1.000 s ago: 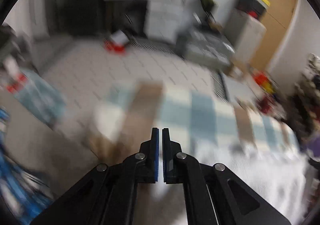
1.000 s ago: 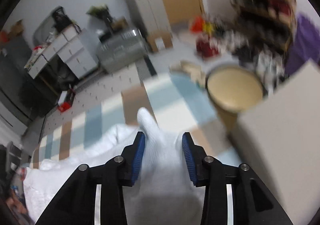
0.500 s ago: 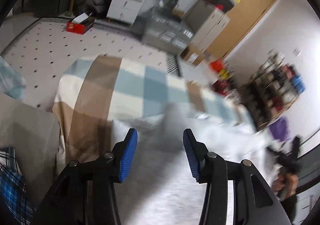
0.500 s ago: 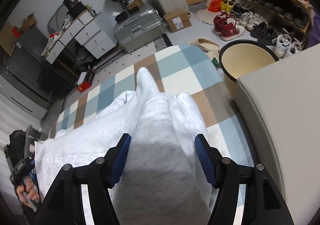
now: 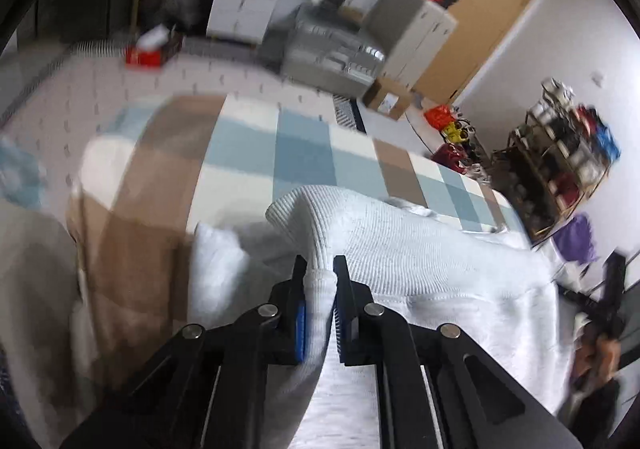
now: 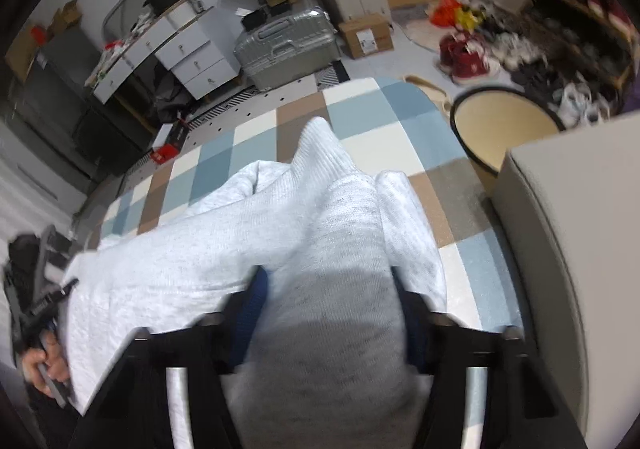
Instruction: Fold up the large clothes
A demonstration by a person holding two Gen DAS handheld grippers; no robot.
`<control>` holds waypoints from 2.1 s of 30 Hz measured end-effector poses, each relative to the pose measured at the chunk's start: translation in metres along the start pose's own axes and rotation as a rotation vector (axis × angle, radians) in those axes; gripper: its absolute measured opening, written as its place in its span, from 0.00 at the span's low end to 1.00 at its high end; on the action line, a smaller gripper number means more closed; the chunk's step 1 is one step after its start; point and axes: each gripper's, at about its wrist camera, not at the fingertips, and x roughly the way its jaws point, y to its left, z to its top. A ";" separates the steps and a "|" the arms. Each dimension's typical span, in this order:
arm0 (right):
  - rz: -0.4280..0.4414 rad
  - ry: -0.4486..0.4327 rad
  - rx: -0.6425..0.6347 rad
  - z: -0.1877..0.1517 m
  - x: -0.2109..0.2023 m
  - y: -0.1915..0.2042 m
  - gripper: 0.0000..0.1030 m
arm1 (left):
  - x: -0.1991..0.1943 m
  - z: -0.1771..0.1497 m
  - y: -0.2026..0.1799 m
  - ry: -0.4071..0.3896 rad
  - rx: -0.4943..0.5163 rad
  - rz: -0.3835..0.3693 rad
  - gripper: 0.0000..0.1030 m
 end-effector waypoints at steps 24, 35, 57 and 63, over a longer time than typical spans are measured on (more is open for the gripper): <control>-0.101 0.079 -0.017 -0.083 -0.037 -0.021 0.82 | -0.017 -0.058 0.021 0.143 0.007 0.116 0.61; -0.077 0.111 -0.187 -0.126 -0.038 0.002 0.47 | -0.038 -0.081 0.019 0.089 0.171 0.144 0.08; -0.047 0.041 -0.150 -0.283 -0.156 -0.011 0.70 | -0.122 -0.152 0.027 0.066 0.053 0.033 0.44; 0.005 -0.121 -0.065 -0.241 -0.160 -0.011 0.75 | -0.108 -0.130 0.013 0.044 0.045 0.030 0.51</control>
